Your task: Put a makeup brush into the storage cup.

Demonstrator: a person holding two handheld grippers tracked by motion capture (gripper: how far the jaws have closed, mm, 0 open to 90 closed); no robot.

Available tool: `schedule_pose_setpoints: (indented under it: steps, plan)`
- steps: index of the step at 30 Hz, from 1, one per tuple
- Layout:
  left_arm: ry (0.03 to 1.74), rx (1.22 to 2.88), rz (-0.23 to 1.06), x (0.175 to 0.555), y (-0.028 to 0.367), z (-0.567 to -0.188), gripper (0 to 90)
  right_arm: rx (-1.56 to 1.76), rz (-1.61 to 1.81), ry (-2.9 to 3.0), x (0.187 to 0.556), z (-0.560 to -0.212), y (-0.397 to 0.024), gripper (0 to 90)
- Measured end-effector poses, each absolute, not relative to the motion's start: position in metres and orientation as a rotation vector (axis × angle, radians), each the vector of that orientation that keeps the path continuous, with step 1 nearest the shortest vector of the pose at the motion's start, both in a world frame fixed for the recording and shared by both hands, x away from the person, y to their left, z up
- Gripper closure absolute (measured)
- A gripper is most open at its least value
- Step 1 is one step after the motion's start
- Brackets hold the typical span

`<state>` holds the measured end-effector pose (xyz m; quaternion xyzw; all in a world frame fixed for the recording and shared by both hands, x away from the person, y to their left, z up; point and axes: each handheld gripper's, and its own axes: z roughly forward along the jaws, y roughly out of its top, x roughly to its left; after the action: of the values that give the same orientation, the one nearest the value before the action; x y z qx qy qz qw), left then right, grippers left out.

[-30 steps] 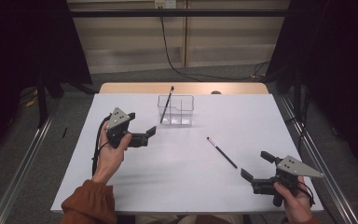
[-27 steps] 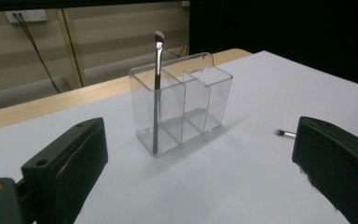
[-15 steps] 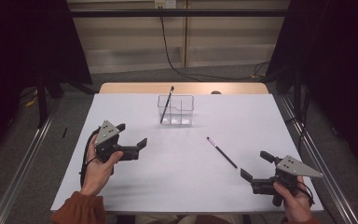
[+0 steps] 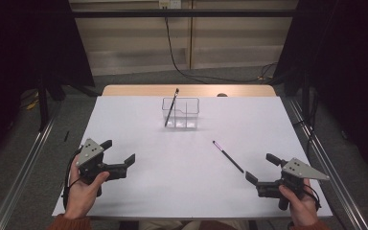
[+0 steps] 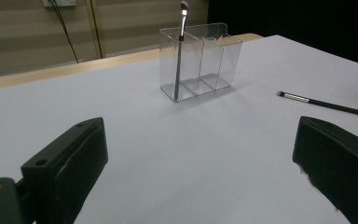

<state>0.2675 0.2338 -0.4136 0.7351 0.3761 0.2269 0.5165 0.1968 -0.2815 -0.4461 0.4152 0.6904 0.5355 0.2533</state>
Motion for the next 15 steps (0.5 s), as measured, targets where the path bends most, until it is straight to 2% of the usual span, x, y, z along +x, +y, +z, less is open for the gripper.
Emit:
schedule_pose_setpoints:
  steps: [15]
  plan:
    - [0.94,1.689,0.568,0.242,0.249,-0.433,2.6,1.128,1.459,1.87,0.198,-0.446,-0.281,0.0]
